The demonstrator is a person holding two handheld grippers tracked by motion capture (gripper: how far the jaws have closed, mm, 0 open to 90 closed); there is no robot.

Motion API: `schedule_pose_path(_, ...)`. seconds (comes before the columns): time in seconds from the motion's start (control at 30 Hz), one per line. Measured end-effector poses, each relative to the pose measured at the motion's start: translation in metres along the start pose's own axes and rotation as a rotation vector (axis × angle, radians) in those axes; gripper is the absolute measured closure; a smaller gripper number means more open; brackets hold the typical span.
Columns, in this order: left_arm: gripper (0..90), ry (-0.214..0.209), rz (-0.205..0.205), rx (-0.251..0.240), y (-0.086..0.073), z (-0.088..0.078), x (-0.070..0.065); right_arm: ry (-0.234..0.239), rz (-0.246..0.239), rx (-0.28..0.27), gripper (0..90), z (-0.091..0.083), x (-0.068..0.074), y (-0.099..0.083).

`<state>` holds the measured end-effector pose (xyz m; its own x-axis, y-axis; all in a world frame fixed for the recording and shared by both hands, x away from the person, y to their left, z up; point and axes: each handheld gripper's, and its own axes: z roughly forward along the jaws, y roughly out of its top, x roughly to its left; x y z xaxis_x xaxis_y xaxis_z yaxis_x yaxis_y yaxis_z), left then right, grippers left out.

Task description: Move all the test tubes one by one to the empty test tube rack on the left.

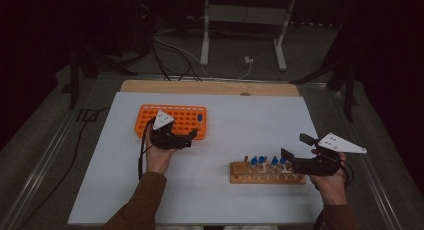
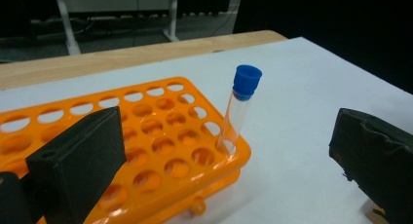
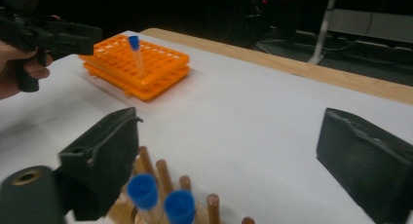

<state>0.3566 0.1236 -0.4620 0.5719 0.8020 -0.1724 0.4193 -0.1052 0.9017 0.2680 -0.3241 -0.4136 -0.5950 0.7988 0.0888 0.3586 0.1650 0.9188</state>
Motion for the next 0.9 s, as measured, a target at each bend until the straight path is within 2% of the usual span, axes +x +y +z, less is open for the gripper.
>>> schedule_pose_path(0.07,0.6,-0.013,-0.003,0.001,0.001,-0.004,0.000,0.017,0.002,-0.003,12.3,-0.003,-0.001,-0.004)
schedule_pose_path(0.23,0.6,-0.006,-0.002,0.018,0.003,-0.013,-0.002,0.037,-0.015,0.021,13.9,-0.005,-0.002,-0.014)
schedule_pose_path(0.37,0.6,0.004,0.007,0.001,0.004,-0.024,-0.001,0.043,-0.028,0.039,17.8,-0.004,-0.001,-0.020)
schedule_pose_path(0.47,0.6,0.027,0.019,0.008,0.004,-0.032,0.000,0.058,-0.042,0.050,27.2,-0.004,-0.001,-0.024)
schedule_pose_path(0.57,0.6,0.025,0.012,-0.002,0.001,-0.041,0.001,0.075,-0.065,0.061,37.8,-0.003,0.000,-0.029)
schedule_pose_path(0.73,0.7,0.032,0.023,-0.020,-0.005,-0.053,0.003,0.103,-0.092,0.086,47.7,0.000,0.002,-0.035)
schedule_pose_path(0.9,0.7,0.038,0.035,-0.029,-0.011,-0.061,0.006,0.107,-0.100,0.108,59.3,0.006,0.003,-0.039)
